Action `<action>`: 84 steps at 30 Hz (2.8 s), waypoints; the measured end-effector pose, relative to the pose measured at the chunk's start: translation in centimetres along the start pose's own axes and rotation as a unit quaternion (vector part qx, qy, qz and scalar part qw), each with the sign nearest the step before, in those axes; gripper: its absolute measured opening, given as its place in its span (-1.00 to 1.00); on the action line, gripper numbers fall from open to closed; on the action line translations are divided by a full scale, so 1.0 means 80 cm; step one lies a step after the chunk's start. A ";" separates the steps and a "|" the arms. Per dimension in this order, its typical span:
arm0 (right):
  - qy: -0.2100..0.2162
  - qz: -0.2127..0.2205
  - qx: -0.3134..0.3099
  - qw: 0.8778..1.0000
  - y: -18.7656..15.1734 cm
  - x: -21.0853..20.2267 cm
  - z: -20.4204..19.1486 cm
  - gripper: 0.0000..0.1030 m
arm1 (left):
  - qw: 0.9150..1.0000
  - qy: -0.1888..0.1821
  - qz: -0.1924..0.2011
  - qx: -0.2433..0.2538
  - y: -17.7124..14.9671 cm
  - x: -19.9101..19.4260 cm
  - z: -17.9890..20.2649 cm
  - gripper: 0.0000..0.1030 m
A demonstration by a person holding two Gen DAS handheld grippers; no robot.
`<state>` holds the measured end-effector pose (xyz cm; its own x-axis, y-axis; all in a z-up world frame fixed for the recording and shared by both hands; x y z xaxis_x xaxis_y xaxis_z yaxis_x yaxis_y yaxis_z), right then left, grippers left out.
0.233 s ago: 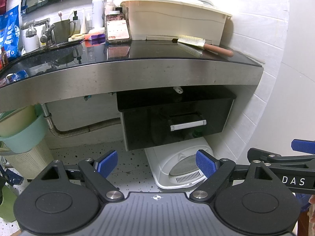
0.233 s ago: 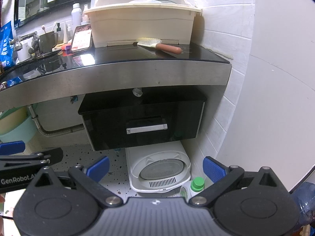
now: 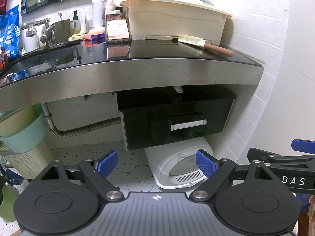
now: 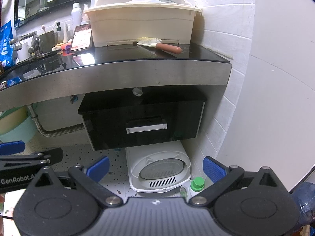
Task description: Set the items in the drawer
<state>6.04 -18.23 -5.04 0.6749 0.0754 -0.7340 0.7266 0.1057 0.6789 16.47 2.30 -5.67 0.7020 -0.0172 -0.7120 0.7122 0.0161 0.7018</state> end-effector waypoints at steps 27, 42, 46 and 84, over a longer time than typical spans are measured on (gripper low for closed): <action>-0.001 -0.009 -0.001 1.000 0.001 0.000 0.002 0.97 | 1.000 -0.002 -0.004 -0.003 0.012 0.020 -0.003 0.69; 0.002 -0.010 -0.002 1.000 0.006 0.016 0.002 0.97 | 1.000 0.001 -0.008 -0.005 0.013 0.031 -0.005 0.69; 0.001 -0.007 0.000 1.000 0.005 0.017 0.001 0.97 | 1.000 0.002 -0.007 -0.004 0.013 0.032 -0.005 0.69; 0.045 0.096 -0.142 0.984 0.014 0.048 0.000 0.98 | 1.000 -0.007 0.001 -0.028 0.007 0.036 -0.011 0.69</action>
<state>9.42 -17.82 -7.08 0.7726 0.2069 -0.6002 0.5129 0.3536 0.7822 18.90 3.16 -7.35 0.7038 -0.0313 -0.7097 0.7099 0.0711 0.7007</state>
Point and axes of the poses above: each gripper's, at about its wrist camera, not at the fingertips, and x roughly the way its jaws point, z to its right, y to its top, the point moved 9 cm from there along x, roughly the way its jaws point, and after that the axes turned 9 degrees about -z, right-handed, at the moved point
